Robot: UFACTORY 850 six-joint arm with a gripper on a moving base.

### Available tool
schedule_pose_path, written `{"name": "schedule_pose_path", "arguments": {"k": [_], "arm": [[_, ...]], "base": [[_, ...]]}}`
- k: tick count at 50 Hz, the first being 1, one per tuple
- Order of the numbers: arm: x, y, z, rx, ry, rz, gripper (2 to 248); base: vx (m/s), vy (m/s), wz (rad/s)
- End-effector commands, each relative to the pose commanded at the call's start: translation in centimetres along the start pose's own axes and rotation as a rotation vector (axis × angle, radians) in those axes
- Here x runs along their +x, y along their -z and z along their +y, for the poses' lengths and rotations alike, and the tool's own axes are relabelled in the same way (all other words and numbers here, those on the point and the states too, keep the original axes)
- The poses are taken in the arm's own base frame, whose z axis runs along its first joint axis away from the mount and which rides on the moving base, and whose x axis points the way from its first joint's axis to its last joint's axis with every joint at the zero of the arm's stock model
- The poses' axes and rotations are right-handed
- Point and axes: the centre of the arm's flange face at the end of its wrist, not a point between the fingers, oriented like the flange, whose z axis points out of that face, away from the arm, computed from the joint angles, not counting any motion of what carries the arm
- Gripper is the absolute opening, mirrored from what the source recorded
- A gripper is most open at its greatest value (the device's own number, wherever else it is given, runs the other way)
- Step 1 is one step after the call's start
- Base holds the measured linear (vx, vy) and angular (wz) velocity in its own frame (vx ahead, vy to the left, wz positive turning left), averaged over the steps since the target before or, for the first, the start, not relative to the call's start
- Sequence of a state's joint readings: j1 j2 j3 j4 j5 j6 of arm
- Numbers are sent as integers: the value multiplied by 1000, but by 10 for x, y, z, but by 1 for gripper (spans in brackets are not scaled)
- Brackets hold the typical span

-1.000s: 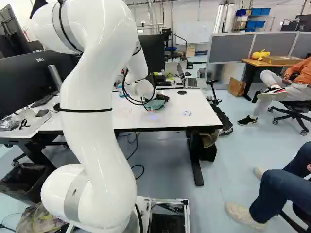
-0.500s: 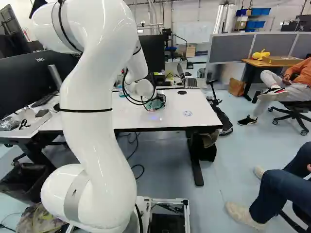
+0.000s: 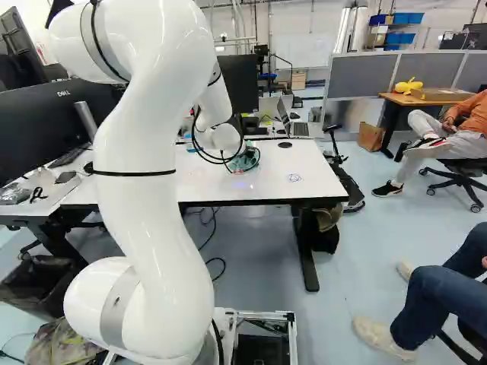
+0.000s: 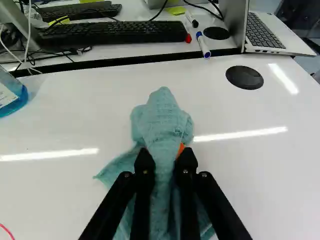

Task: Clean the table with the green towel

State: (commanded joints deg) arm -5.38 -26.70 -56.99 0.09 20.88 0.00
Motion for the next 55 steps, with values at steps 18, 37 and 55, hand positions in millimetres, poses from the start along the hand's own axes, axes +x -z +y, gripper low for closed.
{"name": "schedule_pose_path", "arguments": {"k": [18,37,55], "arm": [[14,16,-15,21,16,33,57],[29,34,-46,63,47,70,57],[25,49,-74,104,77,75,57]], "base": [[0,0,0],[0,0,0],[0,0,0]]}}
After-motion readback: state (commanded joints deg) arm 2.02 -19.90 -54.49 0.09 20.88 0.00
